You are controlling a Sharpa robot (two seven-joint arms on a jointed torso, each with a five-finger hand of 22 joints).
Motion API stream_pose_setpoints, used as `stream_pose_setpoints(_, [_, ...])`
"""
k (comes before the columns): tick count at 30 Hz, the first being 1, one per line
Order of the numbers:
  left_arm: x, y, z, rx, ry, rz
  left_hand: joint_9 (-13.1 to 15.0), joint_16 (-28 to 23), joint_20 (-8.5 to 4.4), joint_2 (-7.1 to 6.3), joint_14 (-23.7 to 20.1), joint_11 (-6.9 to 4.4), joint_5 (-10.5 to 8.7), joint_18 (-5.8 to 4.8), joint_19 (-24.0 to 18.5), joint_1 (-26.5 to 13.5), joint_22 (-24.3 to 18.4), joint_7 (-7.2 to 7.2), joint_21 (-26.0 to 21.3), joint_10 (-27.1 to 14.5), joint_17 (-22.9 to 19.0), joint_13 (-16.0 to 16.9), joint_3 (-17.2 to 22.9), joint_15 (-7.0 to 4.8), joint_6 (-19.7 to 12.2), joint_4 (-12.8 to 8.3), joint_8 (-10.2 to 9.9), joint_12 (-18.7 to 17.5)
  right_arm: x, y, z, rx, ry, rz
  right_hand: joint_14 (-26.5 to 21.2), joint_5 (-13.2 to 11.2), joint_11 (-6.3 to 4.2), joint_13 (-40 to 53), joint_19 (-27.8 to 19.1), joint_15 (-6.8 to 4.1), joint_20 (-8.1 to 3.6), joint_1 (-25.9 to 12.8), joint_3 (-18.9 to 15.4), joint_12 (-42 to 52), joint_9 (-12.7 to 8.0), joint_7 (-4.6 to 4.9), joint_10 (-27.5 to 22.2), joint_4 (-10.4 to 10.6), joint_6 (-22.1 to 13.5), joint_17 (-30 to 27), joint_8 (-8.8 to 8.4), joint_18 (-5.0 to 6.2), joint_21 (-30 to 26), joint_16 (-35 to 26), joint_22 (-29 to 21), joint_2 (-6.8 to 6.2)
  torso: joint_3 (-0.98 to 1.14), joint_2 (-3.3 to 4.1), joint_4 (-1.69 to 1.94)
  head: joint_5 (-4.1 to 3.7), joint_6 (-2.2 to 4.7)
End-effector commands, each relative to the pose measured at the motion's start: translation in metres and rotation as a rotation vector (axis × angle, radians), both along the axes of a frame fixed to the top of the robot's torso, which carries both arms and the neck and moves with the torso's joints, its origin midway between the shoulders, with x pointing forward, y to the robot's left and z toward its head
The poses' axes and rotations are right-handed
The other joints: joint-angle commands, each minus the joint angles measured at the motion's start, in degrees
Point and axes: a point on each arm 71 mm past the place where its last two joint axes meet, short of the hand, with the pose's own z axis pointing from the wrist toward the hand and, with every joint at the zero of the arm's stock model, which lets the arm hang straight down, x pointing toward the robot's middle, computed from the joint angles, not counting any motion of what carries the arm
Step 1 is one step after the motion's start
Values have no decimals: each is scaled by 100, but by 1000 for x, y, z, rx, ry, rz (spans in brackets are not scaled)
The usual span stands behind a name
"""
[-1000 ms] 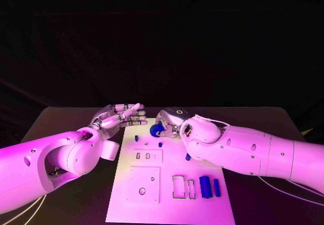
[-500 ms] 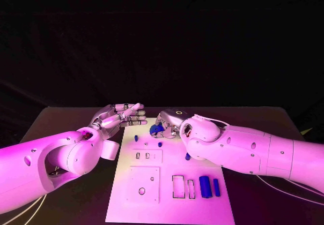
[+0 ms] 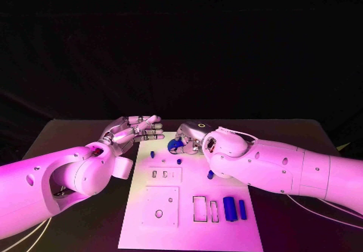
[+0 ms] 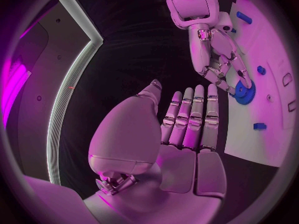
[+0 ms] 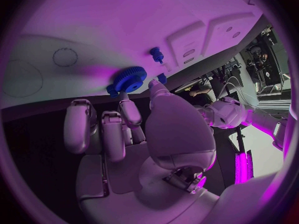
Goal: Assemble the parts on the task board
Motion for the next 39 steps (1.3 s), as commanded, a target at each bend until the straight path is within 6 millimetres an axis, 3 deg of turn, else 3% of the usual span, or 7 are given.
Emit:
stream_pose_setpoints(1, [0, -1, 2, -3, -11, -14, -9, -32, 9, -14, 10, 9, 26, 32, 23, 65, -8, 68, -19, 24, 0, -6, -23, 35, 29, -6, -34, -20, -2, -3, -2, -14, 12, -5, 493, 28, -7, 12, 9, 3, 27, 33, -21, 38, -13, 2, 35, -4, 50, 1010, -18, -32, -30, -6, 8, 2, 4, -1, -4, 9, -6])
stream_pose_setpoints(10, [0, 2, 1, 0, -11, -7, -9, -32, 9, -14, 10, 9, 26, 32, 23, 65, -8, 68, -19, 24, 0, -6, -23, 35, 29, -6, -34, -20, -10, -19, 6, 56, -51, -10, 496, 229, -23, 91, 61, -10, 13, 235, -38, 97, -12, -11, 96, -44, 93, 1020, -38, -47, 14, -1, 83, -19, 7, -4, -8, 19, -17])
stream_pose_setpoints(17, [0, 4, 1, 2, -11, -1, -9, -32, 9, -14, 10, 9, 26, 32, 23, 65, -8, 68, -19, 24, 0, -6, -23, 35, 29, -6, -34, -20, -22, -50, 16, 142, -85, -23, 494, 345, -41, 157, 93, -24, 2, 398, -43, 142, -4, -29, 155, -73, 158, 1012, -38, -58, 39, -4, 132, -50, 12, -18, -12, -6, 11])
stream_pose_setpoints(21, [1, 4, 1, 2, -11, -2, -9, -38, 9, -10, 10, 9, 26, 32, 24, 77, -9, 68, -23, 24, 0, -6, -25, 35, 29, -11, -38, -26, -27, -78, 23, 191, -42, -22, 495, 360, -67, 194, 81, -47, -17, 612, -13, 165, 8, -53, 199, -150, 246, 1012, -20, -52, 17, -4, 121, -58, 21, -37, -21, -49, 32])
stream_pose_setpoints(27, [3, 3, -1, 3, -9, -3, -9, -38, 9, -10, 10, 9, 26, 32, 24, 77, -9, 68, -23, 24, 0, -6, -25, 35, 29, -11, -38, -26, -26, -138, 26, 256, 87, -45, 475, 338, -74, 120, -97, -59, -38, 1295, 141, 70, -3, -45, 119, -564, 274, 940, -47, 3, -192, -40, -88, -135, 22, -85, -75, -103, 37])
stream_pose_setpoints(35, [5, 3, -3, 5, -7, 0, -9, -40, 9, -10, 11, 9, 26, 32, 25, 82, -9, 67, -24, 26, 1, -6, -27, 35, 30, -14, -40, -28, -23, -213, 26, 294, 87, -123, 487, 503, -104, 99, -117, -77, -47, 1477, 141, 33, -50, -85, 98, -712, 154, 986, -152, 7, -220, -20, -85, -239, 39, -106, -87, -175, 41])
stream_pose_setpoints(39, [5, 4, -3, 6, -7, 2, -9, -40, 9, -10, 11, 9, 26, 32, 25, 82, -9, 67, -24, 26, 1, -6, -27, 35, 30, -14, -40, -28, -20, -228, 20, 291, 90, -150, 487, 615, -72, 80, -122, -61, -44, 1499, 135, 8, -81, -39, 84, -733, 42, 985, -213, 6, -230, -20, -81, -258, 45, -97, -87, -186, 33])
